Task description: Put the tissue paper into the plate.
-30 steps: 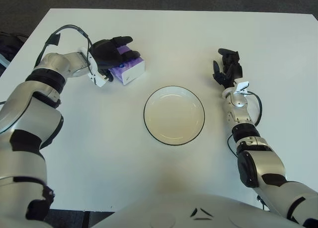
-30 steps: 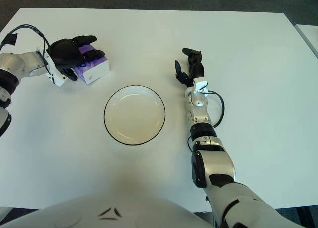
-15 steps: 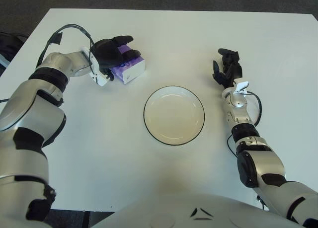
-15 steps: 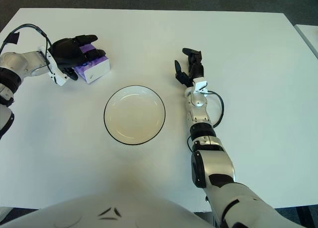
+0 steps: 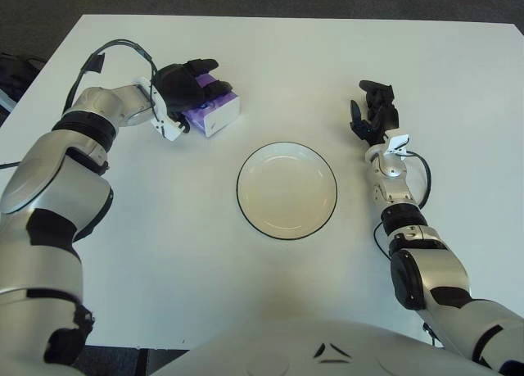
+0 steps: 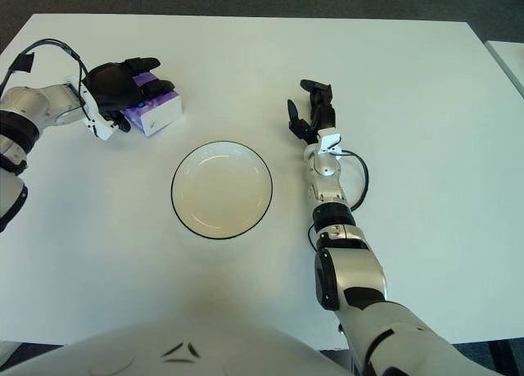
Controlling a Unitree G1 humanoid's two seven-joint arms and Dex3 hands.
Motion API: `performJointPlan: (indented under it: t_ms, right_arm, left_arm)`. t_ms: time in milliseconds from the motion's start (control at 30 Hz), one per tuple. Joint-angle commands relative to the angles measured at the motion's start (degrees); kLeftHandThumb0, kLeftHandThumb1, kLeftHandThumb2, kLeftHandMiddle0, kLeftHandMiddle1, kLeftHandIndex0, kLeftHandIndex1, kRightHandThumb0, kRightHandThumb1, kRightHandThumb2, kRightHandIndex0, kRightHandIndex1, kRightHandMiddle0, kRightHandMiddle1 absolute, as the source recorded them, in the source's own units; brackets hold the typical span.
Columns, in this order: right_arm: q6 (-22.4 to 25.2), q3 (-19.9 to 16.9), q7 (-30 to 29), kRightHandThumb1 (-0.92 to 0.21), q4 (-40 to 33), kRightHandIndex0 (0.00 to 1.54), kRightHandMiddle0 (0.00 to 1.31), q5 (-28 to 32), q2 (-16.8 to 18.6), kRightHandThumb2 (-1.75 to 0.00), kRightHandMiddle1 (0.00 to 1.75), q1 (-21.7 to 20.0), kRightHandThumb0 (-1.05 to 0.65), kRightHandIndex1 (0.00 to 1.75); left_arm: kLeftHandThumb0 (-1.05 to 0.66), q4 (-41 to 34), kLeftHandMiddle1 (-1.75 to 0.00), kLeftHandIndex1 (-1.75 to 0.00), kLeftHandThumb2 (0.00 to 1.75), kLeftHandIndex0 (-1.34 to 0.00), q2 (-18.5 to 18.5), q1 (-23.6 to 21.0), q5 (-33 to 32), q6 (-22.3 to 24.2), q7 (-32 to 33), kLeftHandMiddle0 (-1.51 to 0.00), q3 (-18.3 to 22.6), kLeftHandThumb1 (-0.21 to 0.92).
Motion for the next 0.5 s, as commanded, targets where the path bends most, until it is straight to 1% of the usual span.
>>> performJointPlan:
  t_ms: [0,33,67,100,133,167,200,233,267,300,333,400,433,467]
  right_arm:
    - [6.36,1.02,0.25,-0.82,5.62,0.37,0.03,-0.49,2.81,-0.55,1.1,7.22,-0.59,0.21]
    - [6.35,1.04,0.23,-0.82,5.62,0.37,0.03,-0.5,2.82,-0.55,1.1,7.21,-0.59,0.21]
    - [6.35,1.05,0.21,-0.82,5.63,0.37,0.03,-0.5,2.83,-0.55,1.1,7.21,-0.59,0.21]
    - [6.35,1.07,0.18,-0.82,5.64,0.37,0.03,-0.51,2.85,-0.55,1.1,7.2,-0.59,0.21]
    - [6.35,1.08,0.16,-0.82,5.65,0.37,0.03,-0.51,2.86,-0.55,1.1,7.2,-0.59,0.21]
    - [6.35,1.09,0.15,-0.82,5.65,0.37,0.03,-0.51,2.87,-0.55,1.1,7.2,-0.59,0.21]
    - [6.35,1.09,0.14,-0.82,5.65,0.37,0.03,-0.51,2.88,-0.55,1.1,7.2,-0.59,0.21]
    - [6.34,1.1,0.12,-0.82,5.68,0.37,0.03,-0.52,2.89,-0.55,1.1,7.19,-0.59,0.21]
    - [6.33,1.11,0.1,-0.82,5.71,0.37,0.03,-0.52,2.9,-0.55,1.1,7.18,-0.59,0.21]
    - [6.32,1.11,0.09,-0.82,5.72,0.37,0.03,-0.52,2.91,-0.55,1.1,7.18,-0.59,0.21]
    - [6.32,1.12,0.09,-0.82,5.73,0.37,0.03,-0.53,2.91,-0.55,1.1,7.17,-0.59,0.21]
    - [6.32,1.12,0.08,-0.82,5.72,0.37,0.03,-0.52,2.91,-0.55,1.1,7.18,-0.59,0.21]
    - [6.32,1.13,0.08,-0.82,5.72,0.37,0.03,-0.52,2.91,-0.55,1.1,7.18,-0.59,0.21]
    - [6.32,1.13,0.08,-0.82,5.72,0.37,0.03,-0.53,2.91,-0.55,1.1,7.18,-0.59,0.21]
  left_arm:
    - [-0.7,1.88,-0.31,-0.61,0.29,0.0,-1.65,1.22,-0.87,0.79,-5.67,-0.45,-0.41,0.69]
    - [-0.69,2.26,-0.39,-0.65,0.32,0.0,-1.96,1.17,-1.13,0.9,-6.66,-0.44,-0.56,0.68]
    - [-0.67,2.44,-0.59,-0.8,0.39,0.0,-2.1,1.11,-1.28,0.92,-7.22,-0.44,-0.74,0.64]
    - [-0.65,2.99,-0.72,-0.9,0.44,0.0,-2.42,1.09,-1.12,1.25,-7.12,-0.43,-1.15,0.61]
    - [-0.63,3.37,-0.86,-1.08,0.49,-0.01,-2.64,1.09,-1.05,1.51,-7.02,-0.44,-1.45,0.58]
    - [-0.62,4.04,-0.92,-1.15,0.52,-0.01,-2.89,1.23,-1.0,1.95,-6.51,-0.43,-1.71,0.57]
    - [-0.6,4.54,-1.03,-1.31,0.58,-0.04,-3.07,1.31,-1.01,2.24,-6.14,-0.43,-1.92,0.53]
    - [-0.59,5.48,-1.07,-1.37,0.6,-0.04,-3.4,1.76,-1.15,2.89,-5.47,-0.43,-2.01,0.52]
    - [-0.57,6.19,-1.17,-1.49,0.65,-0.07,-3.64,2.06,-1.27,3.35,-4.98,-0.43,-2.1,0.49]
    - [-0.56,6.65,-1.25,-1.58,0.69,-0.09,-3.82,2.21,-1.38,3.63,-4.67,-0.43,-2.19,0.46]
    - [-0.55,7.14,-1.28,-1.61,0.71,-0.1,-4.12,2.49,-1.68,4.03,-4.35,-0.43,-2.11,0.45]
    - [-0.53,7.76,-1.48,-1.69,0.75,-0.16,-4.59,2.8,-2.07,4.58,-3.78,-0.44,-2.08,0.41]
    - [-0.52,8.07,-1.51,-1.7,0.76,-0.18,-4.86,3.01,-2.13,5.05,-3.14,-0.44,-2.17,0.4]
    - [-0.52,8.3,-1.6,-1.72,0.77,-0.21,-5.03,3.11,-2.16,5.35,-2.67,-0.45,-2.31,0.39]
